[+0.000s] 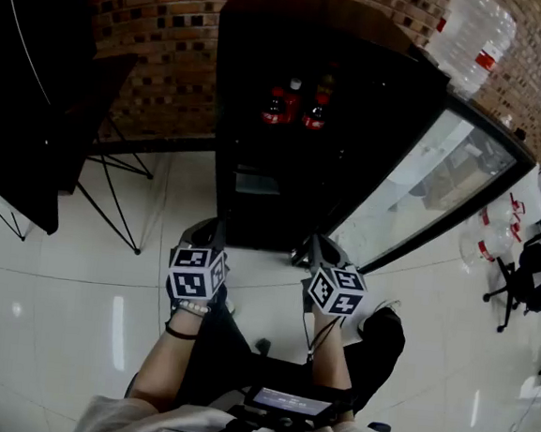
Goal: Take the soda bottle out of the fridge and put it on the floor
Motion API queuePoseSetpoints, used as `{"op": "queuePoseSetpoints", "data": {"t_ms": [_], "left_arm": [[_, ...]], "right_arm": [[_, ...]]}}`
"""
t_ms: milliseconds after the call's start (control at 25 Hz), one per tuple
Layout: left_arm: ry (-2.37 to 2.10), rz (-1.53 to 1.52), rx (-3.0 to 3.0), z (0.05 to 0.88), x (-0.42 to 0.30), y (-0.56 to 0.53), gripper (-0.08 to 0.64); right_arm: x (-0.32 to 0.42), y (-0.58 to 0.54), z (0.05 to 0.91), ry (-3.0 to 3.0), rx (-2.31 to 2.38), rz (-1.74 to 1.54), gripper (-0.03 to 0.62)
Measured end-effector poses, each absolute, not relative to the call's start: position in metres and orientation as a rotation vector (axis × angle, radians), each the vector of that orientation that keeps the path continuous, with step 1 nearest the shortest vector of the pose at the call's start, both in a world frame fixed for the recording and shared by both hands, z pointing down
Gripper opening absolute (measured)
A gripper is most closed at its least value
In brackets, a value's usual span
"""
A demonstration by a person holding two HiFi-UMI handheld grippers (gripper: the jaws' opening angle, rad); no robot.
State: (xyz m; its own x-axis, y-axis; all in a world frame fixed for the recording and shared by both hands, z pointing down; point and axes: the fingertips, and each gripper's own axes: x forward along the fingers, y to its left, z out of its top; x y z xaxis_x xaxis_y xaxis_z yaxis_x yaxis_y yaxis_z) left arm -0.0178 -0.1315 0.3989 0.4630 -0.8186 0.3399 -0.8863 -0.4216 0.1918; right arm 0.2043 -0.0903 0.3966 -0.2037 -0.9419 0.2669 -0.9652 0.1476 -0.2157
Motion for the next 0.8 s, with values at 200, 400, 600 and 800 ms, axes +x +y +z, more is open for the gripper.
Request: {"op": "queuePoseSetpoints", "data": {"t_ms": [200, 400, 600, 800], "left_arm": [[-1.441, 0.275, 2.377, 0.398, -0.016, -0.131, 0.002], [-1.434, 0.271, 2.385, 0.398, -0.013, -0.132, 0.002], [-1.429, 0.278, 2.386, 0.399, -0.011, -0.13, 0.002], [-1.428, 0.276, 2.385, 0.398, -0.011, -0.132, 0.002]], "right_arm": [[0.209, -0.093, 0.389, -2.327, 1.938, 0.506, 0.009], [0.208, -0.095, 0.385, -2.333, 1.938, 0.48, 0.011], [0.209, -0.11, 0.371, -2.345, 1.912, 0.425, 0.021], [0.212, -0.158, 0.31, -2.378, 1.904, 0.276, 0.086]]}}
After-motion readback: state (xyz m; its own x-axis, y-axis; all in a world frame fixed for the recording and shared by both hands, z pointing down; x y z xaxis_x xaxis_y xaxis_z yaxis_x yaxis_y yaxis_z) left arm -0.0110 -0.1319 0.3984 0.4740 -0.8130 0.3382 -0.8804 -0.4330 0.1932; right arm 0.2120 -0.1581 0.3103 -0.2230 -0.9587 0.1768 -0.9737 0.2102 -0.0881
